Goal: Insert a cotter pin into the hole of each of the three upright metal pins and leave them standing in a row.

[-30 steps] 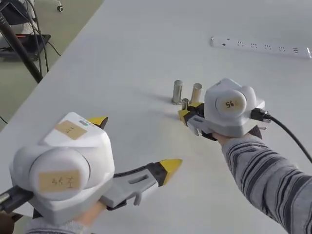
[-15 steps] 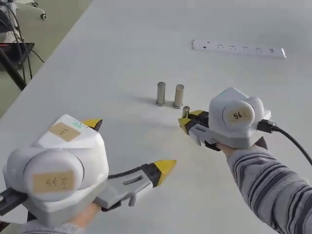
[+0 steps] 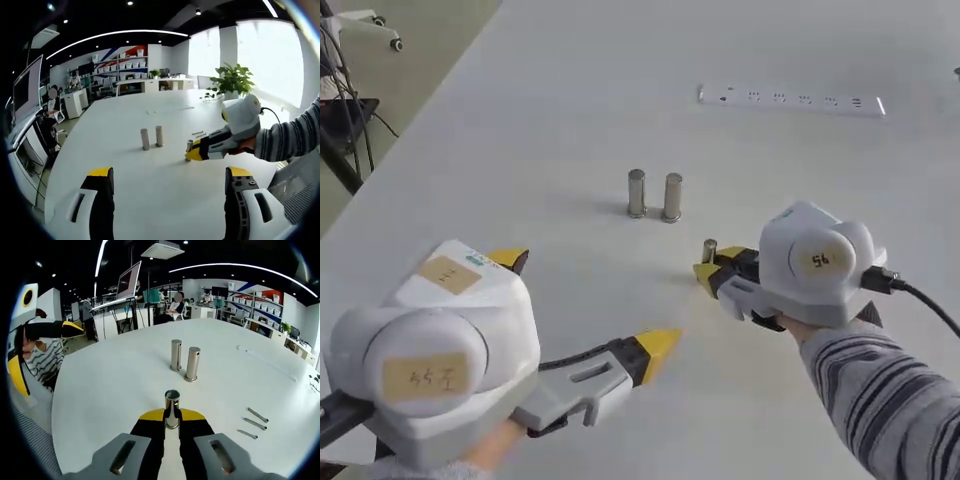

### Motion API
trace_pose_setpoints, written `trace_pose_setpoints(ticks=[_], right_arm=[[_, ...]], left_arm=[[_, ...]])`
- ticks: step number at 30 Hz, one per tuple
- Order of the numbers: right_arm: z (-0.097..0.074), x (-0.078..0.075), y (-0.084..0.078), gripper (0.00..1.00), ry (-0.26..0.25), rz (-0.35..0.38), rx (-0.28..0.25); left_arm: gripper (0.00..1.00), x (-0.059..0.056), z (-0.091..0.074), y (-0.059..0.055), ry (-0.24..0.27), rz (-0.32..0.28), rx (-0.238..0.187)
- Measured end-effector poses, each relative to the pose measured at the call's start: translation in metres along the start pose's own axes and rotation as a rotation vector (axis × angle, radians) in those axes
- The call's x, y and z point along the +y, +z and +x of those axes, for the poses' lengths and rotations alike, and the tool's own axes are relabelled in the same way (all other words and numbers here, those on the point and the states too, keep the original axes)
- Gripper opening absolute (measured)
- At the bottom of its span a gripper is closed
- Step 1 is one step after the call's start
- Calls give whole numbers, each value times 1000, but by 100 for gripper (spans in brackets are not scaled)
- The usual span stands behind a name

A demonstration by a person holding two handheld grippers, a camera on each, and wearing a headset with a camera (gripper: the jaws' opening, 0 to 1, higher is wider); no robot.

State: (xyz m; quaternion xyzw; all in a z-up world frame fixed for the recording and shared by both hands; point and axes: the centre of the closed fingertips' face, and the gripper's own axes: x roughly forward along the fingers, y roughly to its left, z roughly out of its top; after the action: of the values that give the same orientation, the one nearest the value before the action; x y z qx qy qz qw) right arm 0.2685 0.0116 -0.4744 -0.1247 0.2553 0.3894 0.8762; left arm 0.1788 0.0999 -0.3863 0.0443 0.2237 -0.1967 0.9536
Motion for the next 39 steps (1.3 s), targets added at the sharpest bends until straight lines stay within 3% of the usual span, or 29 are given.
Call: trace_pose_setpoints(ticks=[7,17,22,28,35,39], right_arm=[[-3,0,-2,4,6,12,-11],[-4,0,-1,5,19,6,-8],[-5,-3,-3,13,13,32,0],[-16,-3,-4,16,25,15,4],[-29,-16,-7,20,23,14,16],[-38,-28,-12,27,18,10,76]], left_arm=[[91,-2,-1,0,8,44,13],[91,-5,-3,0,-2,14,14],[91,-4,-4,0,-4,-19,11],[91,-5,-6,-2,1,-19,21],[92,-6,-7,0,4,-26,19],[93,-6,-7,1,0,-36,18]])
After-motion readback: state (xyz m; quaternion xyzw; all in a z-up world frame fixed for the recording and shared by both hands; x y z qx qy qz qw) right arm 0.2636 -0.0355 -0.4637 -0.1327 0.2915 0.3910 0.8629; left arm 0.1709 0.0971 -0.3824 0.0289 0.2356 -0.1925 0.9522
